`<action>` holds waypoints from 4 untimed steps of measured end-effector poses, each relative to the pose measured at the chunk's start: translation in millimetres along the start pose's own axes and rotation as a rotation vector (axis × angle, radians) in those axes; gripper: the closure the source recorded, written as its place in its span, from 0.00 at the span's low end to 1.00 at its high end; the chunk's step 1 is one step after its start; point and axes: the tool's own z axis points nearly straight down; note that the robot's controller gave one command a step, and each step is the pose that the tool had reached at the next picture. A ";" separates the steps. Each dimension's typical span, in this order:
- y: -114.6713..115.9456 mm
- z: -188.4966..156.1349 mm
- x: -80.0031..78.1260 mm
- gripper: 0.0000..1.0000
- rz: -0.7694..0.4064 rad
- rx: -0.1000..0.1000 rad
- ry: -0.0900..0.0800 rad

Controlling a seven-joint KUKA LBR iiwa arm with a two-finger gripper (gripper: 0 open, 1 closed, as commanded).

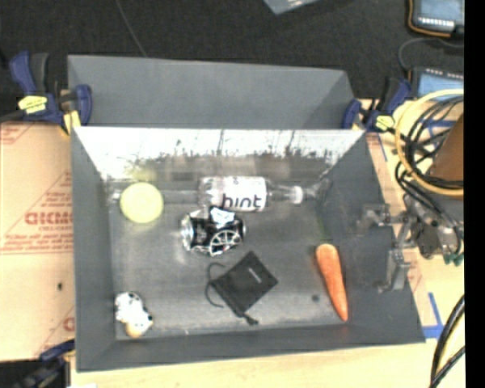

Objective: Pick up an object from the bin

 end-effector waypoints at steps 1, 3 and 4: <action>0.9 -4.5 -1.6 0.00 -0.004 0.002 -0.008; 16.2 88.3 -3.5 0.00 0.010 0.003 -0.009; 13.0 115.4 -27.9 0.00 0.042 0.005 -0.019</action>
Offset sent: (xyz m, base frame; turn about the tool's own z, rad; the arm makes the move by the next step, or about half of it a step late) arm -0.0018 0.0134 -0.0698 -0.0018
